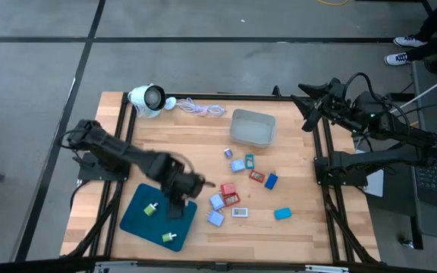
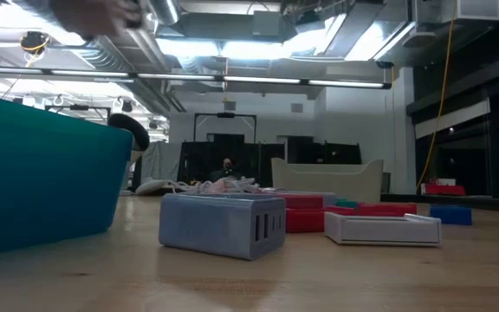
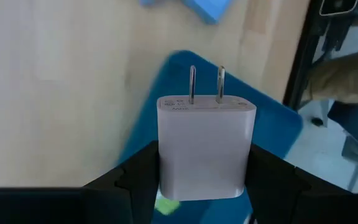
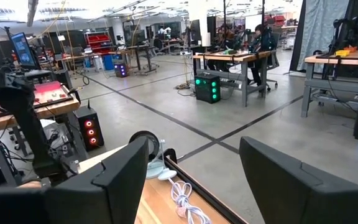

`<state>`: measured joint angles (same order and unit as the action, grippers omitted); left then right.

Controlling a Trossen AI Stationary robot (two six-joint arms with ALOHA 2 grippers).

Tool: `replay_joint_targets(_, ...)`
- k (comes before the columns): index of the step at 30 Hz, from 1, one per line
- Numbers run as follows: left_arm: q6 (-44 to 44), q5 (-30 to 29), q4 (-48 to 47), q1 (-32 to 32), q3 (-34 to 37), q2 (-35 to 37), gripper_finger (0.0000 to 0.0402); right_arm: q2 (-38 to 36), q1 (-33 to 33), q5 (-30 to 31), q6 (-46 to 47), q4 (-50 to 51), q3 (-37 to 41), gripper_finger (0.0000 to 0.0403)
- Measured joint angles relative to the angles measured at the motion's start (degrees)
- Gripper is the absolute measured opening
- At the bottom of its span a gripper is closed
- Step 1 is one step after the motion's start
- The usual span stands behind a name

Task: Pick & Place Office items
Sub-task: Put the pink charger adapter into the blue bin

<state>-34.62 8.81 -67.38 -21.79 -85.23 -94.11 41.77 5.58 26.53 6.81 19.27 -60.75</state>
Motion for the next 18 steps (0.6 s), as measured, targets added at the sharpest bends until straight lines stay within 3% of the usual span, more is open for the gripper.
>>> replay_joint_targets(7,-25.24,-1.83,18.52,-9.87,13.68,-0.15,0.0191,0.01,0.02,-0.01,0.02,0.0,0.0,0.0257)
replay_joint_targets(10,-34.58,-1.09,22.16,-12.76,20.37,-0.24,0.0191,0.01,0.01,-0.01,0.03,0.0,0.0,0.0257)
replay_joint_targets(18,-39.36,-3.78,27.77,-12.91,28.31,-0.24,0.0191,0.01,0.02,-0.4,1.09,0.0,0.0,0.0257)
